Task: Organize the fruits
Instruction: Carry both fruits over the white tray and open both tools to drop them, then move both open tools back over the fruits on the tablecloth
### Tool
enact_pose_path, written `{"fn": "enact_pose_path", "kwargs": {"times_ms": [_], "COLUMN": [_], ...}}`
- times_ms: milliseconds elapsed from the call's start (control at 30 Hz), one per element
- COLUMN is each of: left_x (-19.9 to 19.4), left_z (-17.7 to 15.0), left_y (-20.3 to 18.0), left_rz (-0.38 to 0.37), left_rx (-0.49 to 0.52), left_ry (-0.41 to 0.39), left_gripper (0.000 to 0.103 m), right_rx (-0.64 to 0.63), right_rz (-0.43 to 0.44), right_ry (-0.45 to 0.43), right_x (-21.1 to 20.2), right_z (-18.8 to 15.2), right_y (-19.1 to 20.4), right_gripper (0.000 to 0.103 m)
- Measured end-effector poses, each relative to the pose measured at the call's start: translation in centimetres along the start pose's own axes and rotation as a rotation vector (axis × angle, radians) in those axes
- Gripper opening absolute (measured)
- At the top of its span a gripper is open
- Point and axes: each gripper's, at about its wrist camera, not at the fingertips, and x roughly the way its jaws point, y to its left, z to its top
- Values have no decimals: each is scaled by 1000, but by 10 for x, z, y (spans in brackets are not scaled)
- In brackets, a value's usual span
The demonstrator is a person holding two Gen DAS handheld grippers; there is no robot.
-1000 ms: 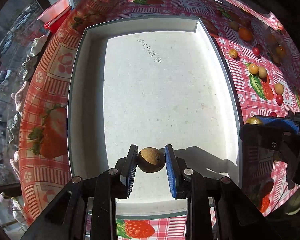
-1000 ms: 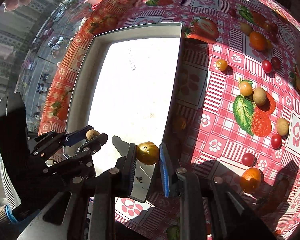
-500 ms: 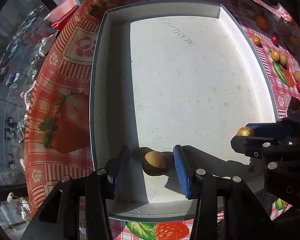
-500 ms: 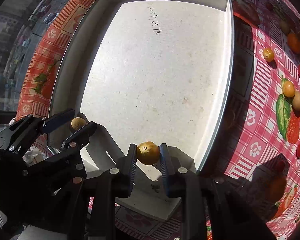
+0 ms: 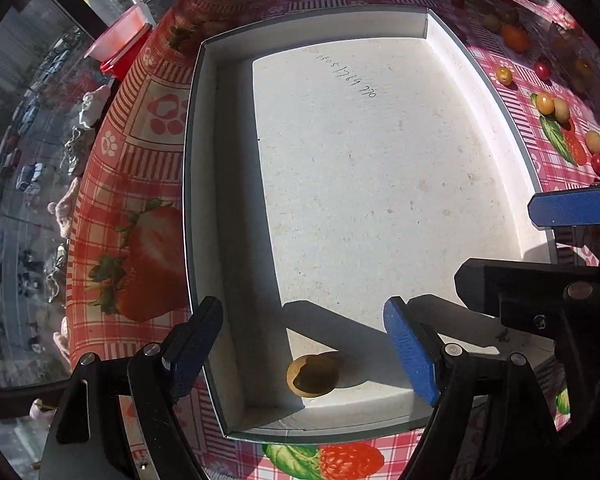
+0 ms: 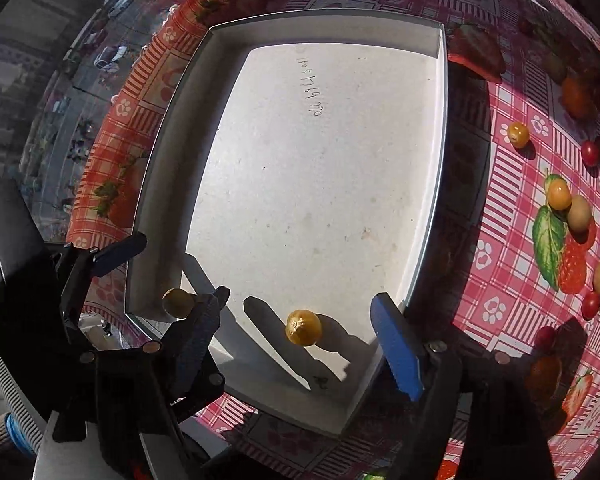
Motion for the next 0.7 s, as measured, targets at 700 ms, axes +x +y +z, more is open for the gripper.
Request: {"fn": "enact_pose_path", "kwargs": {"times_ms": [700], "left_x": [-67], "left_z": [97], "left_y": [-119], "left_rz": [-107], "left_rx": [228], "left_ry": [-187], "left_gripper": [84], "right_rx": [433], "right_rz": [-193], "right_ry": [-121], "right_x": [-82], "right_z": [-57], "right_y": [-198], "right_gripper": [81]}}
